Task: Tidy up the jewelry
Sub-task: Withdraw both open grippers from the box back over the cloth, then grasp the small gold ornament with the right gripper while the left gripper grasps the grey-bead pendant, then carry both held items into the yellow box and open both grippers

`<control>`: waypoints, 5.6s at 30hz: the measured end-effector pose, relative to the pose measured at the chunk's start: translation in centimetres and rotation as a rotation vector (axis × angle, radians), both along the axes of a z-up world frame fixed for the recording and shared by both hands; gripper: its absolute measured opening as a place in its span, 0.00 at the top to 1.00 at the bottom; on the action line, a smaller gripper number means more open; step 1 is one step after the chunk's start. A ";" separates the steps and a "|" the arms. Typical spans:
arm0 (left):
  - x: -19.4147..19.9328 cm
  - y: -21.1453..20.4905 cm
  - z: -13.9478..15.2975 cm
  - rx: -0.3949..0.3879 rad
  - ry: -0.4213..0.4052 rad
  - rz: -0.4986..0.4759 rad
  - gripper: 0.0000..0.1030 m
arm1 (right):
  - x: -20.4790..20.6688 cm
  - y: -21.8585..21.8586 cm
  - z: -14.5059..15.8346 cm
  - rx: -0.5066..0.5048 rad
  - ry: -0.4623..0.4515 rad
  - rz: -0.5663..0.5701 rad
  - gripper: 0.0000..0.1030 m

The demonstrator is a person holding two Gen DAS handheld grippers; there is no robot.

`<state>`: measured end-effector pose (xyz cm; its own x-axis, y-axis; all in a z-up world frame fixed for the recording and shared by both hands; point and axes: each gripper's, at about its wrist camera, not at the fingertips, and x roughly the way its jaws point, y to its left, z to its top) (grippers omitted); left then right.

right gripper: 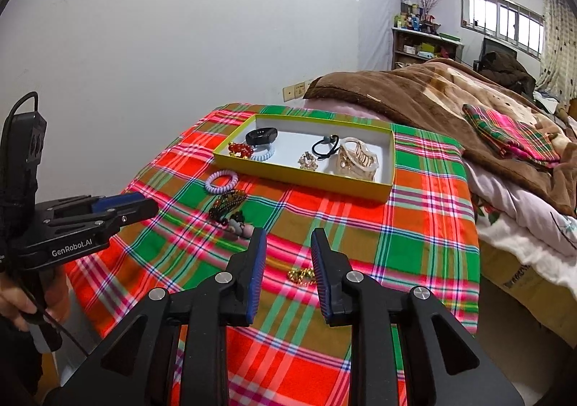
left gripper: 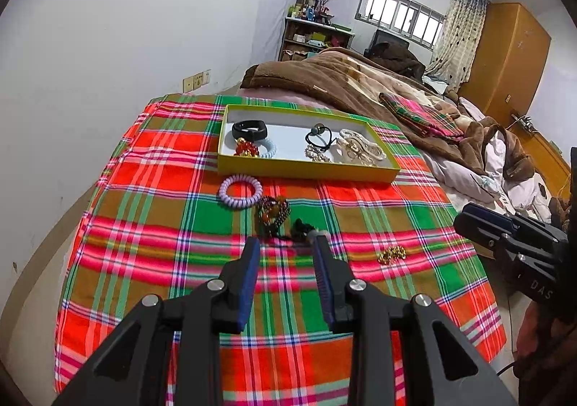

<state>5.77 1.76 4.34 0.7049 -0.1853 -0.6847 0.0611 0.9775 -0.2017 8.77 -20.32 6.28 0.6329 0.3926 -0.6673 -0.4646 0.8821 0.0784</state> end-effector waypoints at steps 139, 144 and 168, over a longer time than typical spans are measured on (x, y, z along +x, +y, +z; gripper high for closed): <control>4.4 -2.3 0.1 -0.067 -0.032 -0.088 0.85 | 4.2 -1.5 -1.9 -0.006 0.040 0.020 0.87; 5.8 -1.8 0.5 -0.064 -0.029 -0.088 0.85 | 6.3 -1.6 -1.1 -0.009 0.031 0.014 0.87; 17.3 -2.2 -1.1 0.012 0.003 -0.112 0.85 | 22.5 -1.4 -2.4 0.001 0.078 -0.057 0.87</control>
